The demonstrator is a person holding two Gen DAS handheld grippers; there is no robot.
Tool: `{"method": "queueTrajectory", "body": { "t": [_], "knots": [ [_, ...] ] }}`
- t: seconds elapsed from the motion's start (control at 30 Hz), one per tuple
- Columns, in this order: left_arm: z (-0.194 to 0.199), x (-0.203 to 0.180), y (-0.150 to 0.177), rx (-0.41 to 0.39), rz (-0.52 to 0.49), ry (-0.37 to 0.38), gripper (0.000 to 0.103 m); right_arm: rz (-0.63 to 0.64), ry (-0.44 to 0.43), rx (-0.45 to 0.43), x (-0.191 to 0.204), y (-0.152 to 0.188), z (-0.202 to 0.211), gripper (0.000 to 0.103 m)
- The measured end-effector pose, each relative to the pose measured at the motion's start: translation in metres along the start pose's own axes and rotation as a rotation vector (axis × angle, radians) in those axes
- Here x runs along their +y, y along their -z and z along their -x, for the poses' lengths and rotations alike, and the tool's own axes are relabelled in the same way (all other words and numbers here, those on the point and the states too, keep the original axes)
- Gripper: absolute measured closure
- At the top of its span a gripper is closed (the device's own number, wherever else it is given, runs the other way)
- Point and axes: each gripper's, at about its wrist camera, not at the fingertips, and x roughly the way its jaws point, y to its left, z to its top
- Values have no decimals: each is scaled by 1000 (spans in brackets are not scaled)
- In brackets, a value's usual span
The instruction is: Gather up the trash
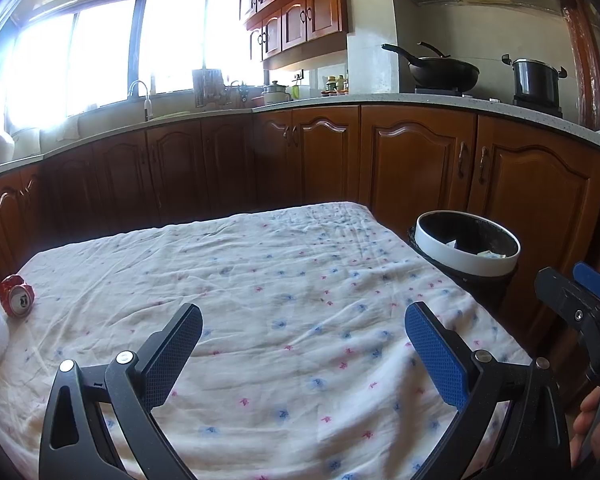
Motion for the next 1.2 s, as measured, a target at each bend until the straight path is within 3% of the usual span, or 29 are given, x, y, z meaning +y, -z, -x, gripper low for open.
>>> {"method": "queueTrajectory", "body": {
  "t": [1.2],
  "knots": [
    [-17,4,-3,36,-2,12,1,-12,-7,41,-2,0,-13,0]
  ]
}}
